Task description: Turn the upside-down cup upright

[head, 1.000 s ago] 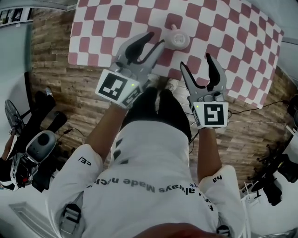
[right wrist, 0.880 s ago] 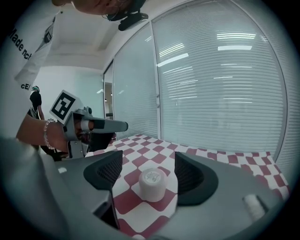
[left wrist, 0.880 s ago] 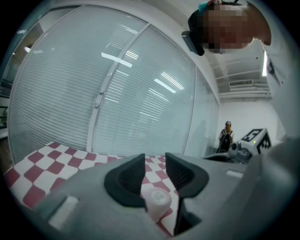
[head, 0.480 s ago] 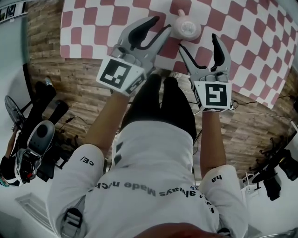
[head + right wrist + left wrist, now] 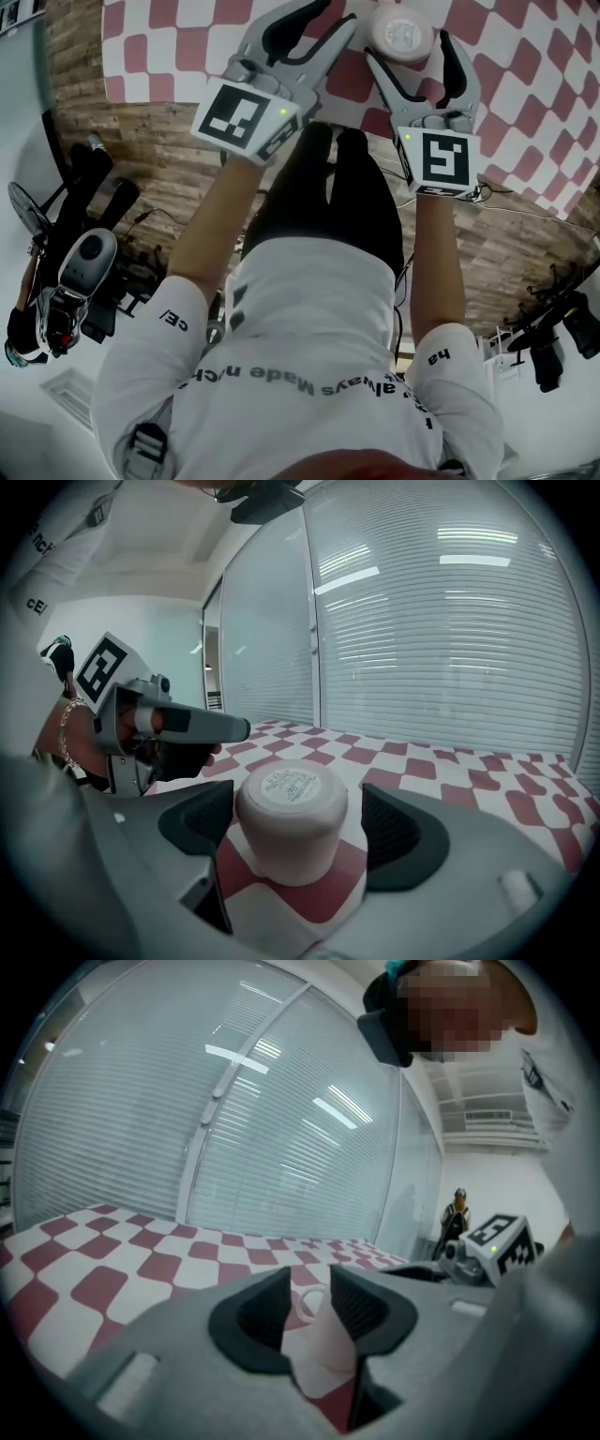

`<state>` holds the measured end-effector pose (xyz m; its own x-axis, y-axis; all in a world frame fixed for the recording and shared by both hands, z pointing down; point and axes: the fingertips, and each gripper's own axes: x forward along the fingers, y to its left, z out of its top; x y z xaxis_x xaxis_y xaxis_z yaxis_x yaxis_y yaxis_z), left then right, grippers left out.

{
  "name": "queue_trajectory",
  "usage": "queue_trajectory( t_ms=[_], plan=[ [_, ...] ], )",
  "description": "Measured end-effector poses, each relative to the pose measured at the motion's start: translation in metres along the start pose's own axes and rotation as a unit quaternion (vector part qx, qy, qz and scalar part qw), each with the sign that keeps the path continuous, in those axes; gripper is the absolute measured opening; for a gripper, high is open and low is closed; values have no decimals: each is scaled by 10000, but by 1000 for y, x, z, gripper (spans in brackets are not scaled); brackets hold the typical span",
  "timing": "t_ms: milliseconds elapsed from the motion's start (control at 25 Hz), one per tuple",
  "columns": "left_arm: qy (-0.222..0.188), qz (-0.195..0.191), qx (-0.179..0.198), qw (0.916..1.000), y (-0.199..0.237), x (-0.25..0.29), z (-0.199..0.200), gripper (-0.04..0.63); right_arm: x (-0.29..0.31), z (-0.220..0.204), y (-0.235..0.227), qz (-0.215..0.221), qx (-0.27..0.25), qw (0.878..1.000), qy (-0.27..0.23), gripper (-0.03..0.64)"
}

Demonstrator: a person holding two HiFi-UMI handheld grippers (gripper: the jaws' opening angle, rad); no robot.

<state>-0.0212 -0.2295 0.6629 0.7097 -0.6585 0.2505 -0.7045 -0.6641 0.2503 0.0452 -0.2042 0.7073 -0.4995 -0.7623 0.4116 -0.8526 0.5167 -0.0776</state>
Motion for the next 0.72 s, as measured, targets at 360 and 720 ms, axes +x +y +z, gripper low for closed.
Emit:
queue_trajectory(
  t_ms=[360,720],
  plan=[
    [34,59,-49,10000,19,13,-8,132,27,0,3,132,-51,9999,-48,432],
    [-18,86,-51,9999,25,6,6,130,25,12,0,46,77,9999,-129,428]
  ],
)
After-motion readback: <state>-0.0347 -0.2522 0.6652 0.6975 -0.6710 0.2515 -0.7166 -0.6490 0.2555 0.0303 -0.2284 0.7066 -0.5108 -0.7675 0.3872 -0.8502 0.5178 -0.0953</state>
